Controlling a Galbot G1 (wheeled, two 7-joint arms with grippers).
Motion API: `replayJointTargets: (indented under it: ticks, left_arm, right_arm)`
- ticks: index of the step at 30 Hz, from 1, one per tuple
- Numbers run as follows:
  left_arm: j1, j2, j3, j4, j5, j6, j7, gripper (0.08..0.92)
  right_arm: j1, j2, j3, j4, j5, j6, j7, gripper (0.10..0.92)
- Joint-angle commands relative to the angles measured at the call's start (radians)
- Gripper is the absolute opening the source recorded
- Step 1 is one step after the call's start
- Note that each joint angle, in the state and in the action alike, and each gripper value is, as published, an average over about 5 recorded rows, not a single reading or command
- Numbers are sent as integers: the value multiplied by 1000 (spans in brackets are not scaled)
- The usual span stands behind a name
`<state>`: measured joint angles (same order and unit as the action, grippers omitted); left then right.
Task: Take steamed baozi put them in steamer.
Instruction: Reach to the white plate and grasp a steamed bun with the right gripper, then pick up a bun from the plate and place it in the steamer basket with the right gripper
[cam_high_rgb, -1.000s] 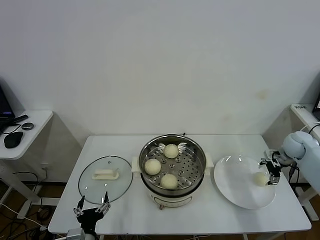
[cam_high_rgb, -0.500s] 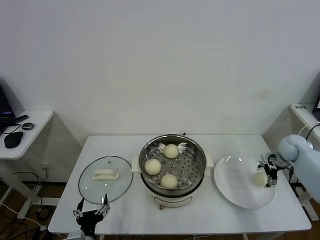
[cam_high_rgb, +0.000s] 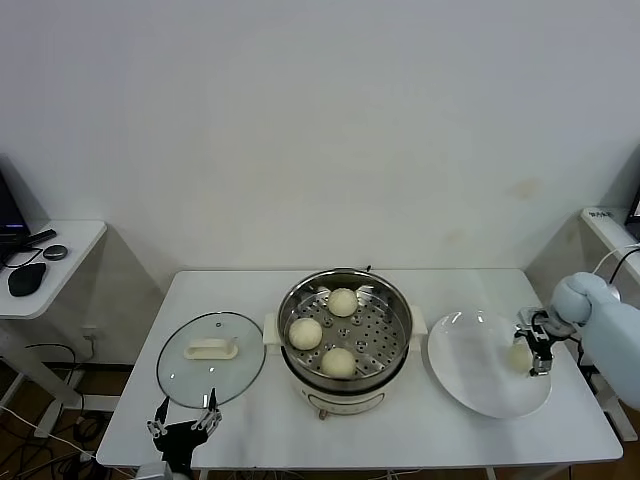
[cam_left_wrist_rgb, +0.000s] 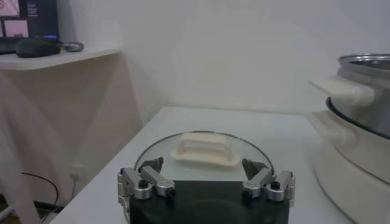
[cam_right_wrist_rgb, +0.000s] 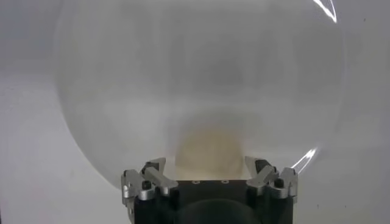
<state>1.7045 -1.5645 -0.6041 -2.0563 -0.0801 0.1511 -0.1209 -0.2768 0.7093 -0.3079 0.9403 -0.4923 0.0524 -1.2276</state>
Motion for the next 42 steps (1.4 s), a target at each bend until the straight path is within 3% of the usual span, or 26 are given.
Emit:
replayJointTargets:
  ticks: [1,6,12,17,23,30,42]
  left_arm:
    - [1,1,4,-1,3,-2,1,823]
    - [-2,2,4,0,2,-2,1,823]
    - [-9,3,5,5,1,-2,1,823]
    - [-17,4,8,8,4,-3,0,823]
    - [-25,9,9,11,38,-1,-9,823]
    - [-20,17,18,-15,54,-8,-20,823]
    - [-23,34,38,-69,44,-4,-16,823]
  right_arm:
    - [4,19,0,-27,-4,0,6,823]
    - [10,13,-4,-27,3,4,-1,811]
    - [15,-1,-16,-16,53,-4,-14,670]
    - [66,-47,-64,49,176,-45,-45,564]
    - [384,-99,-346,218,487,-164,-76,552]
    - [888,21,-773,321,799,-290,-91,552]
    - [1059,238,-1021,382,1034,-412,-61,560]
